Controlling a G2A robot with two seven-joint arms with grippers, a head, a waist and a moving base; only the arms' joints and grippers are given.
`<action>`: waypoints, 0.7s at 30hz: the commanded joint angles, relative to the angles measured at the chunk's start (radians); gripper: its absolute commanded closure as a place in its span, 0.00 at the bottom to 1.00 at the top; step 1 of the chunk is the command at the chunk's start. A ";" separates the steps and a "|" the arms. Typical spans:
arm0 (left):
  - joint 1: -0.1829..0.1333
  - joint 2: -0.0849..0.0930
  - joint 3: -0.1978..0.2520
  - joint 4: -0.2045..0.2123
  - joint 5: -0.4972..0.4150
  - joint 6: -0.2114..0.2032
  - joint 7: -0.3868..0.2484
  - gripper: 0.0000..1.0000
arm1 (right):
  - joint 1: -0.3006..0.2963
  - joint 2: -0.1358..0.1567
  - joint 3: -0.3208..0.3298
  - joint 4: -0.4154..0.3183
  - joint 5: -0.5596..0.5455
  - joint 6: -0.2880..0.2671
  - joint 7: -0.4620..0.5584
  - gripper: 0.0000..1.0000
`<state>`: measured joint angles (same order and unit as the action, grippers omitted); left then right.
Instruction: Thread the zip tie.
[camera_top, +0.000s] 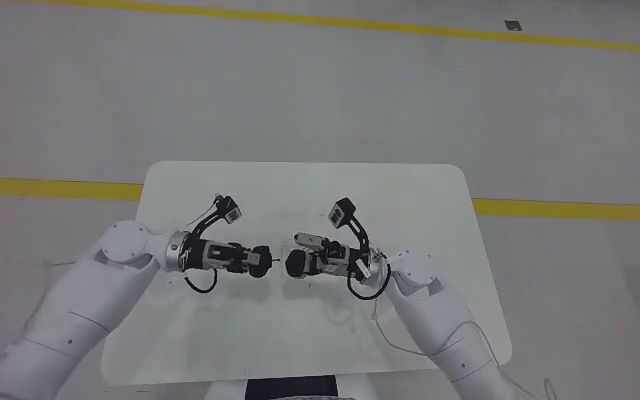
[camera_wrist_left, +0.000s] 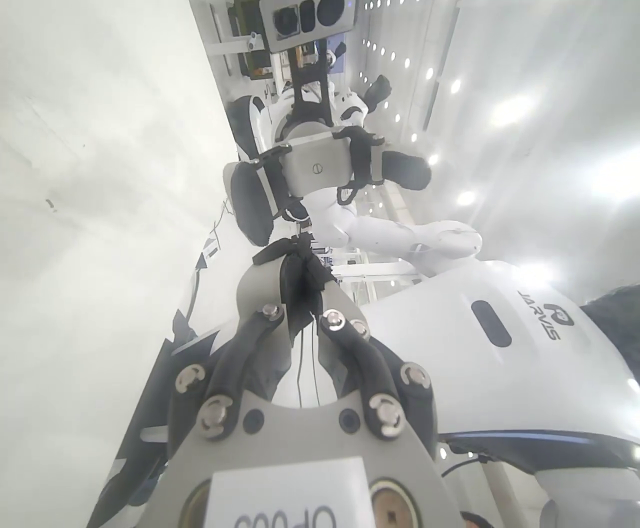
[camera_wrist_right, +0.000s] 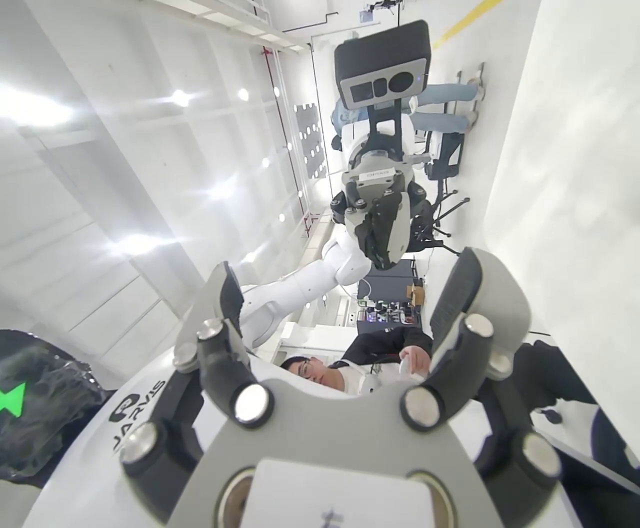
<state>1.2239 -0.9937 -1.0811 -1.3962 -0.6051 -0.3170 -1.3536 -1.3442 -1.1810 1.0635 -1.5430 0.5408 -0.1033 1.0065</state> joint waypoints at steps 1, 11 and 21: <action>0.001 0.002 -0.001 0.004 -0.003 0.000 -0.010 1.00 | -0.001 0.000 0.000 0.000 -0.002 -0.012 -0.001 0.00; 0.005 0.005 0.001 0.005 -0.010 -0.004 -0.007 1.00 | 0.009 -0.002 -0.020 0.030 -0.010 -0.065 0.018 0.58; 0.005 0.005 0.001 0.005 -0.010 -0.004 -0.007 1.00 | 0.029 -0.009 -0.053 0.071 -0.002 -0.100 0.034 0.67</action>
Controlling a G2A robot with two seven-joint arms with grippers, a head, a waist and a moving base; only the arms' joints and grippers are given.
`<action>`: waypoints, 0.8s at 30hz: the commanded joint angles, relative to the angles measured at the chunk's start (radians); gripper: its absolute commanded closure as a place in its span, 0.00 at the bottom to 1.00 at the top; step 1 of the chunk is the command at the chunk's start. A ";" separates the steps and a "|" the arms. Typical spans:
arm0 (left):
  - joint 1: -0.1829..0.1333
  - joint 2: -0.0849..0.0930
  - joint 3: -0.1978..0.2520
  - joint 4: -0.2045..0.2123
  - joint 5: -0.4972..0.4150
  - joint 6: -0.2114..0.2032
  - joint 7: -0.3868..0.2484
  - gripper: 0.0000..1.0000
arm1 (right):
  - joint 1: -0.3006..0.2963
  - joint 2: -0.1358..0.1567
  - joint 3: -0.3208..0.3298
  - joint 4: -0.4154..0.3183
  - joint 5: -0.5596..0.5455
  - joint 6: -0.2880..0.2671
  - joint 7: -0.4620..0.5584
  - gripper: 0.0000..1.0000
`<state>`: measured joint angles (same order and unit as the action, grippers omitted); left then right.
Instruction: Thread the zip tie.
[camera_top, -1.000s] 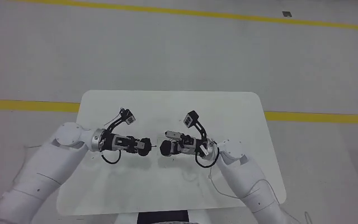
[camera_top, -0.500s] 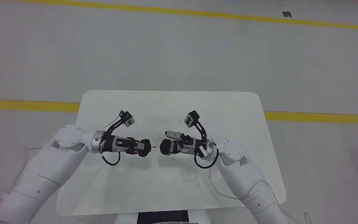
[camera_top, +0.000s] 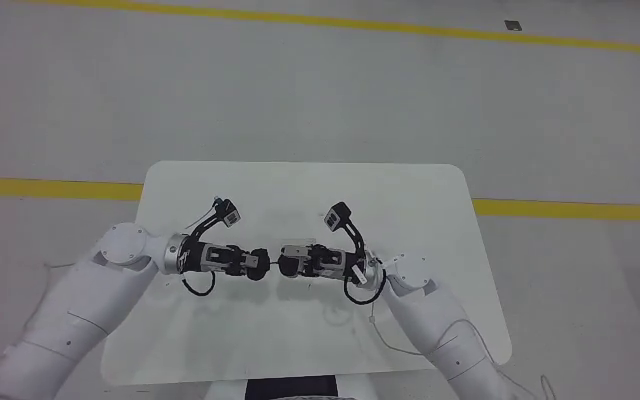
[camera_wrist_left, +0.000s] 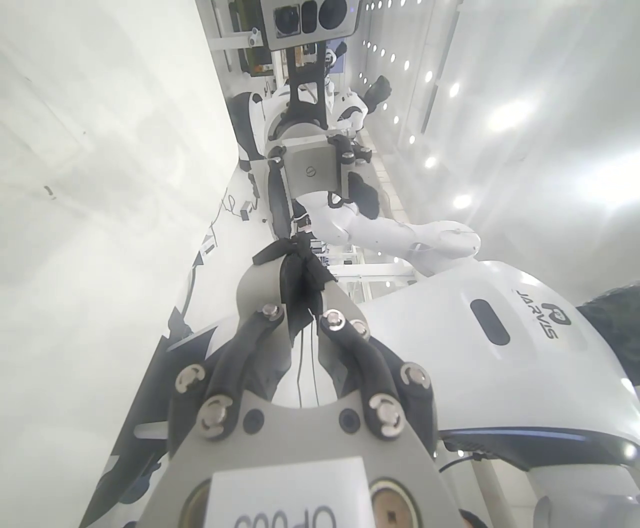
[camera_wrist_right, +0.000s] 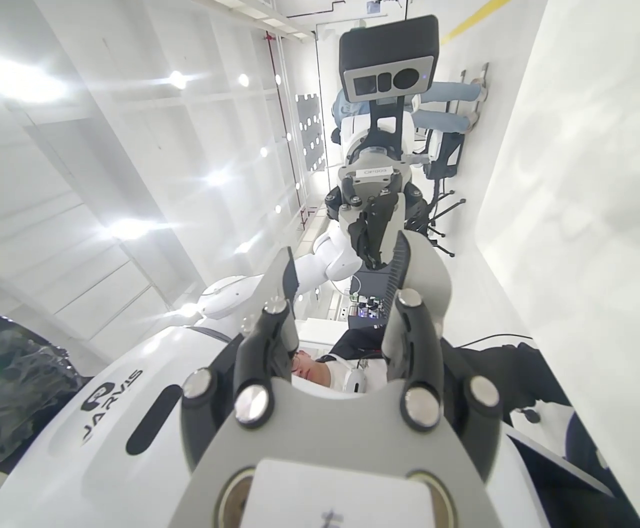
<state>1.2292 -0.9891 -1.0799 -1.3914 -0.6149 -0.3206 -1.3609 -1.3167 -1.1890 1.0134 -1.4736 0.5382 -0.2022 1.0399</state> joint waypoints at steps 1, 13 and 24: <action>0.000 0.000 0.000 0.000 0.000 0.000 0.000 1.00 | 0.004 -0.002 -0.008 0.006 0.002 -0.004 0.001 0.68; 0.000 0.000 0.000 0.000 0.000 0.000 0.000 1.00 | 0.031 -0.013 -0.050 0.045 0.004 -0.015 -0.005 0.85; 0.000 0.000 0.000 0.000 0.000 0.000 0.000 1.00 | 0.033 -0.014 -0.054 0.054 0.005 -0.027 -0.004 0.85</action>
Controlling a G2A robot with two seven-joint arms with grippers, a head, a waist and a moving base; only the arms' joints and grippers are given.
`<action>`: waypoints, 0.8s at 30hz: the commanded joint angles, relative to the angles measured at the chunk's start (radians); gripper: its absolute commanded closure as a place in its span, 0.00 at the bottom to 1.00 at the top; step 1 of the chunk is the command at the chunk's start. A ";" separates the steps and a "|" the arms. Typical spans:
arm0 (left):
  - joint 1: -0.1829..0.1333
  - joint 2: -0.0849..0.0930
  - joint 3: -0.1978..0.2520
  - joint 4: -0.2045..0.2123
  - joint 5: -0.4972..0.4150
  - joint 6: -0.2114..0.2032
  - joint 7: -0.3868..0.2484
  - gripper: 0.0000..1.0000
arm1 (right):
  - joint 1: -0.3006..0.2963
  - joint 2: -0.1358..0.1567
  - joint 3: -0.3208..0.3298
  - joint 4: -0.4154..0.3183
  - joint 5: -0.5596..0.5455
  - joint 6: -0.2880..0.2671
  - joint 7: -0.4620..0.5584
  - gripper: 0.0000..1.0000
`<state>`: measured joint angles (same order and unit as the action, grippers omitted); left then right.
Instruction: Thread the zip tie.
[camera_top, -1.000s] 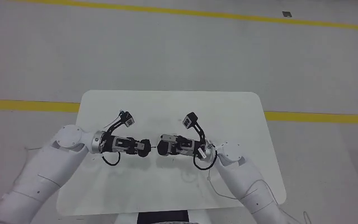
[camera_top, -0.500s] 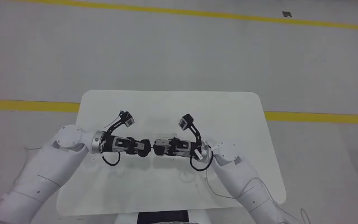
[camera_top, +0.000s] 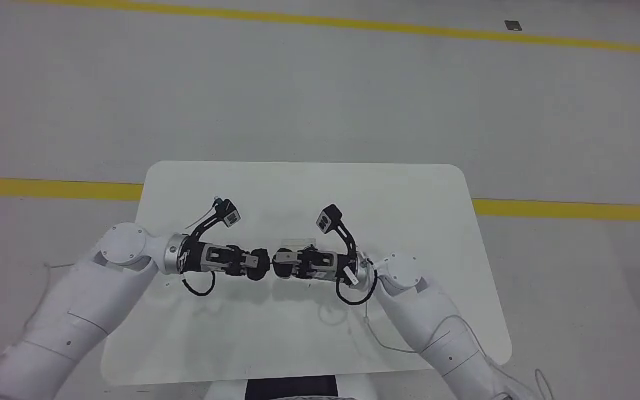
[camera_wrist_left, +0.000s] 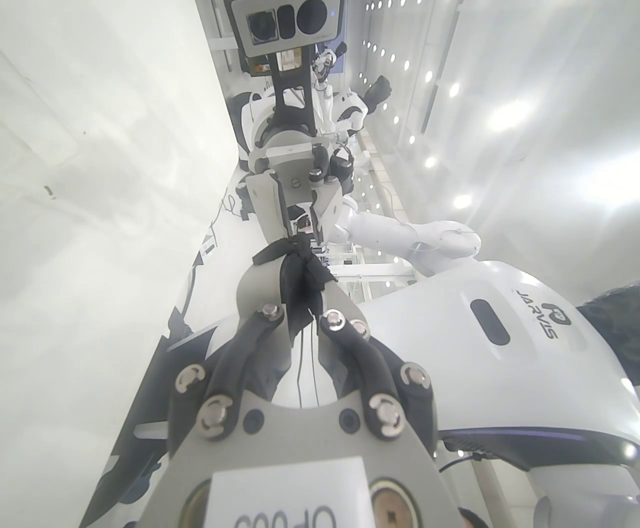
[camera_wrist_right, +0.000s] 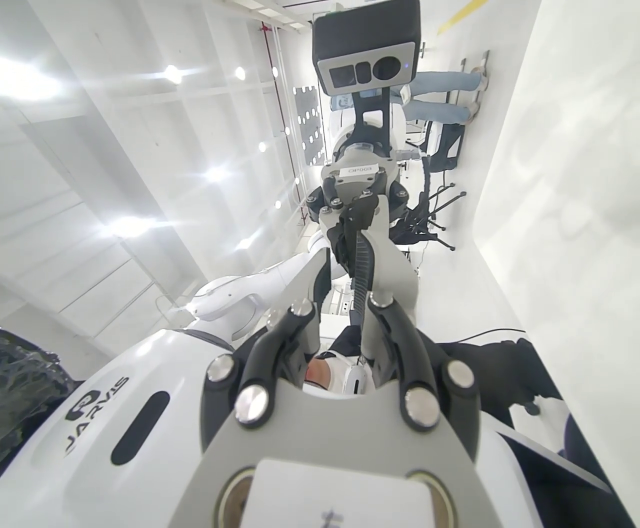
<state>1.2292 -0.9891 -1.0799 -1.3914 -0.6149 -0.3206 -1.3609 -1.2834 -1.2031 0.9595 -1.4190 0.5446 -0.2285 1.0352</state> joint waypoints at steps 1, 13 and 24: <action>0.000 0.000 0.000 0.000 0.000 0.000 0.000 1.00 | -0.002 0.001 0.001 -0.002 -0.002 -0.001 0.002 0.85; 0.000 0.000 0.000 0.000 0.000 0.000 0.000 1.00 | -0.011 0.006 0.012 -0.009 -0.005 -0.002 0.015 0.93; 0.000 0.000 0.000 0.000 0.000 0.000 0.000 1.00 | -0.012 0.008 0.012 -0.011 -0.010 -0.001 0.013 1.00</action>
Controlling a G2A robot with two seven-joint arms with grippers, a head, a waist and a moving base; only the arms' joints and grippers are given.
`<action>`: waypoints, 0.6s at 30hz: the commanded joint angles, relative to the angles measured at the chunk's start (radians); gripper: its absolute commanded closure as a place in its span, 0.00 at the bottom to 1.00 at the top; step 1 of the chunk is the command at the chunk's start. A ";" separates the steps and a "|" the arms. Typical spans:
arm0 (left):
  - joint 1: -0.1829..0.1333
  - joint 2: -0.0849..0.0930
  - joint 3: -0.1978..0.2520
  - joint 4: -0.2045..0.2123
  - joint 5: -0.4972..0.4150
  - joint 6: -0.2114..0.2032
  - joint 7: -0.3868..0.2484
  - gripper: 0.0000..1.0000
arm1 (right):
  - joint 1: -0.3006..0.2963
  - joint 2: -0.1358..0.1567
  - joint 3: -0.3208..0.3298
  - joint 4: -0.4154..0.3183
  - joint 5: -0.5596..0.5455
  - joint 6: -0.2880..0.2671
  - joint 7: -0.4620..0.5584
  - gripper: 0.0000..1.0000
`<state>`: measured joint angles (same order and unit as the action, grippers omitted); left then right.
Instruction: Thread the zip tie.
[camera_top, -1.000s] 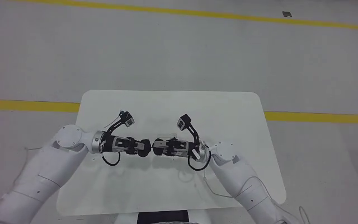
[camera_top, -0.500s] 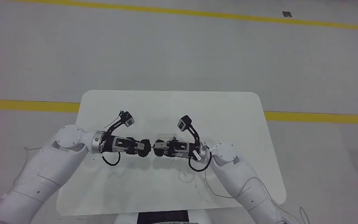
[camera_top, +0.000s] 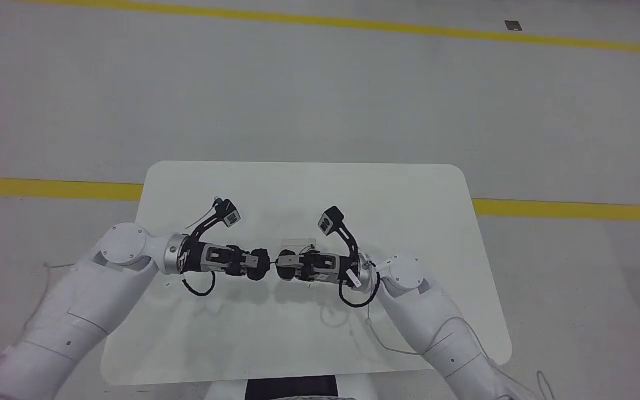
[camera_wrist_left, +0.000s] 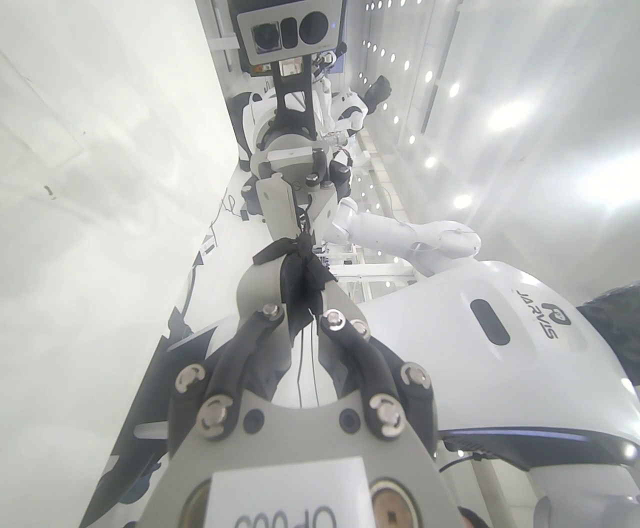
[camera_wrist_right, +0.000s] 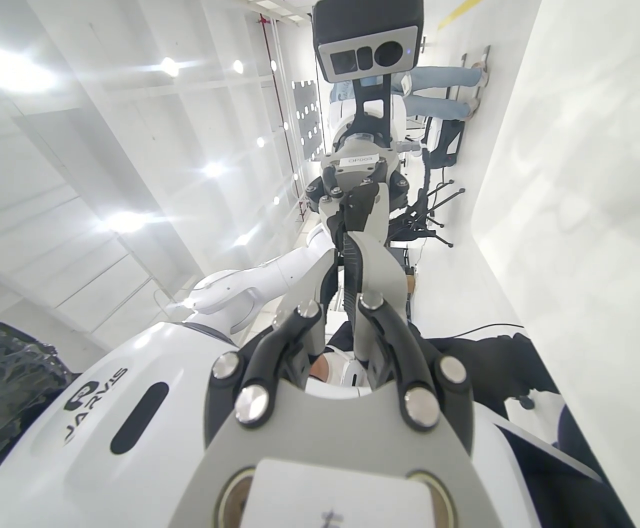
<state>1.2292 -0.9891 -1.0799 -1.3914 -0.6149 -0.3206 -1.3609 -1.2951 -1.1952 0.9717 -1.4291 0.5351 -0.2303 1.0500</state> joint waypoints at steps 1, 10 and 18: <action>0.000 0.000 0.000 0.000 0.000 0.000 0.000 1.00 | -0.001 0.000 0.000 -0.001 -0.002 0.001 -0.003 1.00; 0.000 0.000 0.000 0.000 0.000 0.000 0.000 0.64 | -0.002 0.002 0.001 -0.001 -0.008 0.002 -0.007 1.00; 0.000 0.000 0.000 0.000 0.000 0.000 0.000 0.00 | -0.012 0.004 0.018 0.004 0.016 -0.004 -0.036 1.00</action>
<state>1.2292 -0.9891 -1.0799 -1.3914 -0.6149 -0.3206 -1.3609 -1.3057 -1.1915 0.9888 -1.4242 0.5483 -0.2331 1.0165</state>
